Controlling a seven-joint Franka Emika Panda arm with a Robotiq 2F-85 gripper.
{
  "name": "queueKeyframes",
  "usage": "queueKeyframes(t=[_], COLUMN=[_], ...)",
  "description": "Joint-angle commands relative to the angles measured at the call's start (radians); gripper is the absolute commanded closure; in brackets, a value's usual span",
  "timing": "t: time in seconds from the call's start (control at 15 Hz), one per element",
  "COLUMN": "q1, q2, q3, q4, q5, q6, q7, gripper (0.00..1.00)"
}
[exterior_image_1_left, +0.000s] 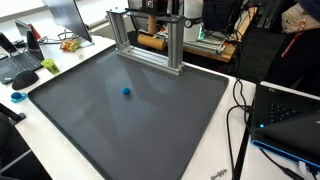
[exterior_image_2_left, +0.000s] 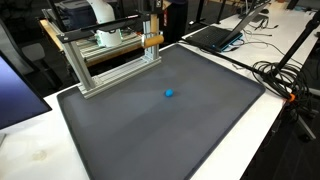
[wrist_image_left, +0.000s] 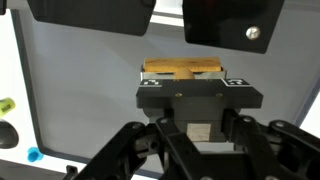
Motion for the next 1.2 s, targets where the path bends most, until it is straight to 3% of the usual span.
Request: queueKeyframes(t=[0.0,0.47,0.8,0.87,1.13], q1=[0.019,0.008,-0.039,-0.023,-0.037], q2=[0.104,0.325,0.431,0.39,0.431], q3=[-0.008,-0.024,-0.102,-0.091,-0.11], q4=[0.116,0.331,0.461,0.393,0.442], q5=[0.017,-0.004,0.031,0.003,0.011], q6=[-0.003,-0.01,0.028,0.029,0.03], q7=[-0.01,-0.001,0.019,0.018,0.017], gripper=[0.78,0.78,0.78,0.53,0.53])
